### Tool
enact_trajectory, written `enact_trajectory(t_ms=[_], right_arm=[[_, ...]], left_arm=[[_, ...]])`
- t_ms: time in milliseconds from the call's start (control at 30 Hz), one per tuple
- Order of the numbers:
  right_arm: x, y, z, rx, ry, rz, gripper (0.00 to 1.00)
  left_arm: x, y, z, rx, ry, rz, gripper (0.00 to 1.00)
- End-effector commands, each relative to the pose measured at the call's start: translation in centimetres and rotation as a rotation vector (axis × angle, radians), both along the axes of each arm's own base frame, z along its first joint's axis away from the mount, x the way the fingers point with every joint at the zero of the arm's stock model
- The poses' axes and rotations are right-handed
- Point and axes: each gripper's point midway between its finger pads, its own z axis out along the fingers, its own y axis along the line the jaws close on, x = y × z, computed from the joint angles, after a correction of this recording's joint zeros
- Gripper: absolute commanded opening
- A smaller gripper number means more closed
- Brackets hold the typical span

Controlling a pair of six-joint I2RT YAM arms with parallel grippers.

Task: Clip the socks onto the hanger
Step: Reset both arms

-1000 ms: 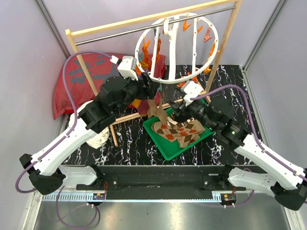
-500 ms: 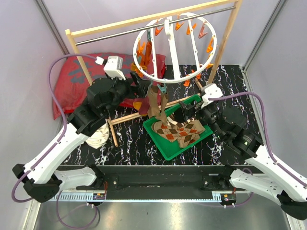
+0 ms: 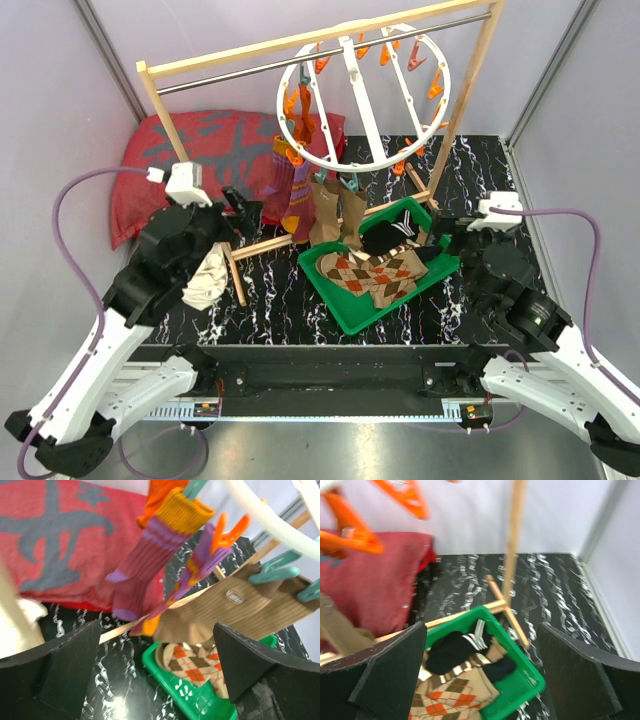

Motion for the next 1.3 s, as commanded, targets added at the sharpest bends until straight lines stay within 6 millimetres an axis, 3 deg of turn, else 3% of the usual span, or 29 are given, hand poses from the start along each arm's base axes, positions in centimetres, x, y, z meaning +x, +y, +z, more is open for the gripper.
enact_trajectory(t_ms=[0, 133, 167, 200, 367, 467, 767, 867, 967, 1267], right_arm=[[-1.4, -4.6, -1.2, 0.067, 0.001, -0.198, 1.0], [-2.8, -6.6, -2.0, 0.096, -0.018, -0.23, 1.0], [-3.2, -7.0, -2.2, 0.096, -0.019, -0.231, 1.0], [-3.9, -7.8, -2.2, 0.119, -0.036, -0.235, 1.0], [-6.2, -10.7, -2.6, 0.173, -0.088, -0.253, 1.0], [-7.1, -11.5, -2.9, 0.189, -0.109, -0.241, 1.0], [-7.2, -10.6, -5.7, 0.204, -0.114, -0.167, 1.0], [-7.2, -10.5, -5.7, 0.211, -0.115, -0.163, 1.0], [-7.1, -10.3, -6.0, 0.214, -0.111, -0.161, 1.0], [-7.1, -10.5, -6.2, 0.206, -0.109, -0.172, 1.0]], left_arm=[[-1.7, 3.1, -1.0, 0.007, -0.007, 0.092, 0.99], [-3.5, 5.4, -2.2, -0.004, -0.025, 0.15, 0.99], [-4.4, 6.4, -1.7, -0.026, -0.059, 0.173, 0.99], [-4.7, 6.7, -2.7, -0.018, -0.053, 0.182, 0.99], [-7.4, 9.8, -2.9, -0.083, -0.133, 0.254, 0.99], [-8.4, 11.0, -3.6, -0.083, -0.164, 0.278, 0.99], [-11.2, 13.8, -5.6, -0.13, -0.257, 0.328, 0.99], [-11.9, 14.3, -6.2, -0.153, -0.283, 0.335, 0.99], [-11.7, 14.4, -7.1, -0.143, -0.253, 0.348, 0.99], [-11.5, 14.3, -7.1, -0.129, -0.274, 0.343, 0.99]])
